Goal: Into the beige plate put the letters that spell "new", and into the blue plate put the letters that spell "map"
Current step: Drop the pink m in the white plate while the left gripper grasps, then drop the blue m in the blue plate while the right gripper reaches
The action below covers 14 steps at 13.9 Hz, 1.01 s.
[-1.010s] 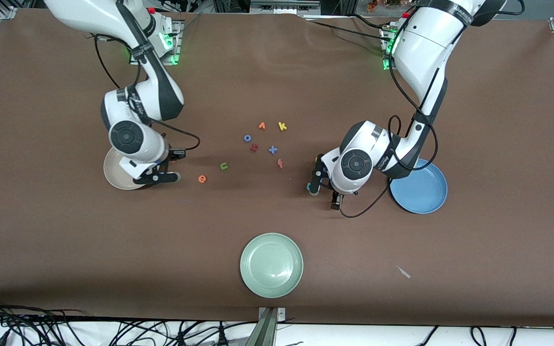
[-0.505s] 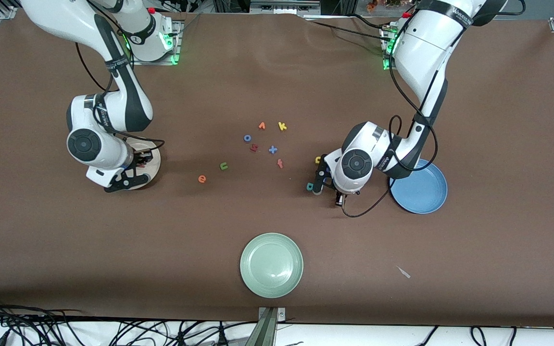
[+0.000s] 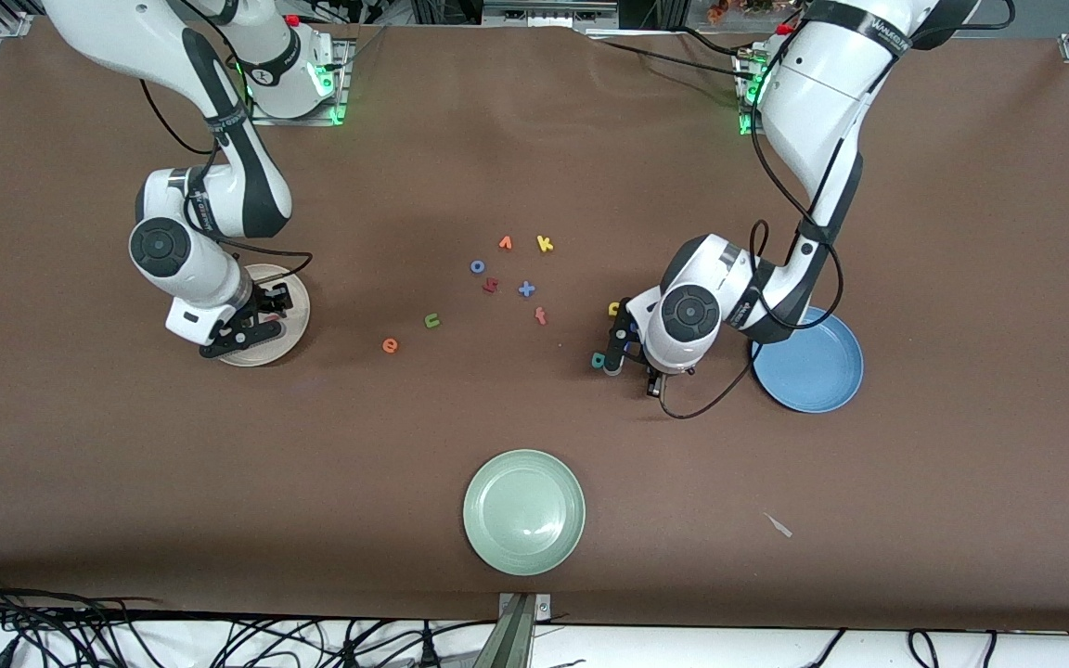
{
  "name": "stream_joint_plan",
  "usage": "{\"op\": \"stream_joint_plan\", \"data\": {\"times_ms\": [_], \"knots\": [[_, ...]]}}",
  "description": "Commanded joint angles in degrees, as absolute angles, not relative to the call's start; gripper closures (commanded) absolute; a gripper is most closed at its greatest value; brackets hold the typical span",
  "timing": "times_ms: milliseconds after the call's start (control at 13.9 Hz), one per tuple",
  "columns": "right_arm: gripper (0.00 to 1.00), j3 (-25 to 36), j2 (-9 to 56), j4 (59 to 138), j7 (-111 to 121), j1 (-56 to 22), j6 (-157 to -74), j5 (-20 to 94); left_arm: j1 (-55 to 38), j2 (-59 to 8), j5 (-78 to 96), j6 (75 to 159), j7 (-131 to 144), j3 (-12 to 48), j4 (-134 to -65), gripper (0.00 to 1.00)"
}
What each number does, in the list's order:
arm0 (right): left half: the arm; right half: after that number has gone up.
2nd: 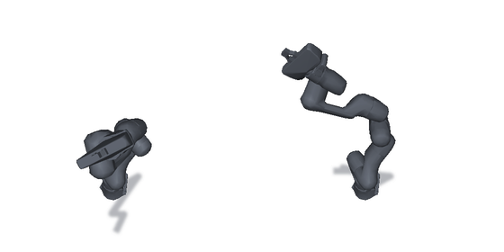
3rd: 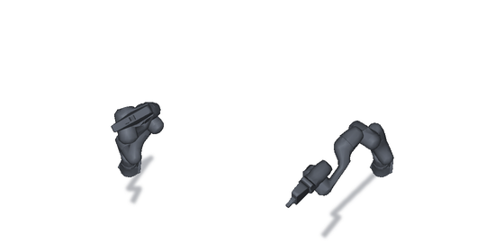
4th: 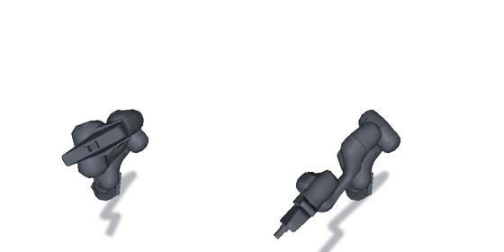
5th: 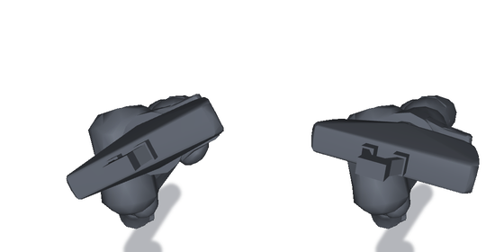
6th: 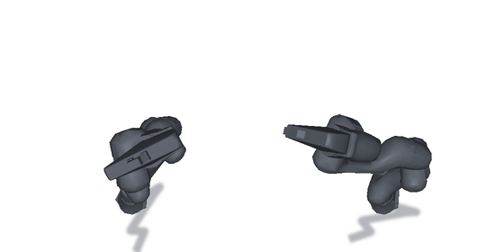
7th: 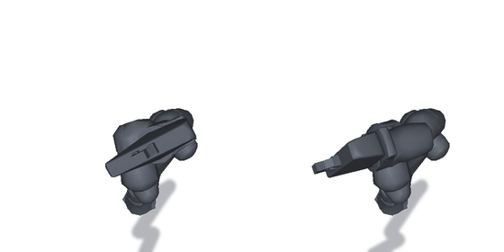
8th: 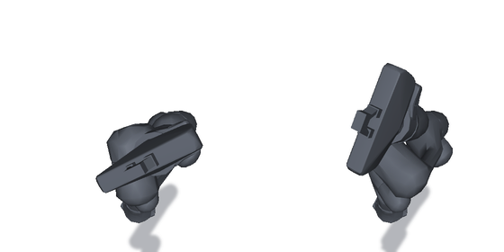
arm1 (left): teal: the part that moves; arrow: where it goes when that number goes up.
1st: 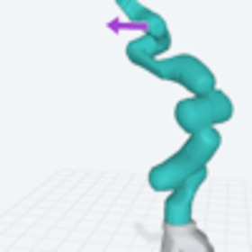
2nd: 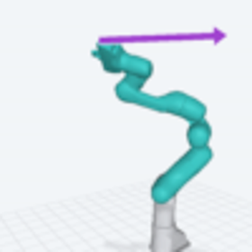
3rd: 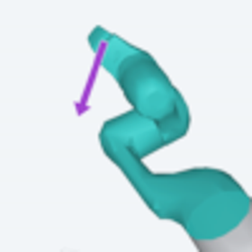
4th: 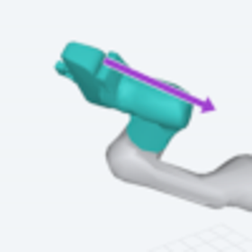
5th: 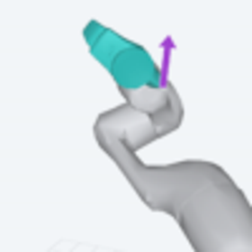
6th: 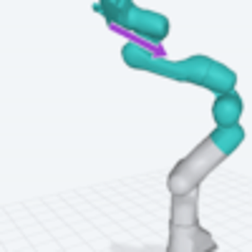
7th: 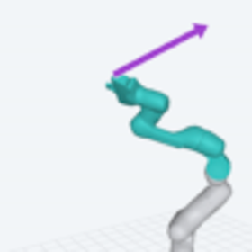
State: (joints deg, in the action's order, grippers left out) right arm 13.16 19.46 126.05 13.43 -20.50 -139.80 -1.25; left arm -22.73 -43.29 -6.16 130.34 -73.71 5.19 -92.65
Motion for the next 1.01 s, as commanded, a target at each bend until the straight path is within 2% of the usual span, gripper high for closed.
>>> {"op": "stream_joint_plan", "data": {"times_ms": [0, 144, 289, 577, 938], "knots": [[0.00, 11.3, 18.4, 122.1, 8.7, -20.9, -133.6, -0.7, -22.6, -42.5, -7.5, 130.3, -74.4, 4.9, -93.3, 0.92], [0.00, 8.2, 18.9, 119.0, 1.1, -21.1, -131.4, -0.7, -21.5, -41.2, -7.5, 129.1, -74.9, 4.9, -92.5, 0.96], [0.00, 5.1, 19.7, 116.6, -6.5, -21.0, -131.2, -0.6, -19.6, -38.4, -7.5, 124.1, -74.7, 4.9, -91.7, 1.00], [0.00, -0.9, 24.2, 111.3, -24.1, -21.0, -131.3, -0.5, -13.0, -33.9, -7.5, 115.5, -74.4, 4.9, -91.1, 1.00], [0.00, -2.6, 28.3, 108.8, -28.7, -21.0, -132.9, 3.5, -5.7, -33.9, -7.5, 112.4, -74.9, 5.0, -93.8, 1.00]]}}
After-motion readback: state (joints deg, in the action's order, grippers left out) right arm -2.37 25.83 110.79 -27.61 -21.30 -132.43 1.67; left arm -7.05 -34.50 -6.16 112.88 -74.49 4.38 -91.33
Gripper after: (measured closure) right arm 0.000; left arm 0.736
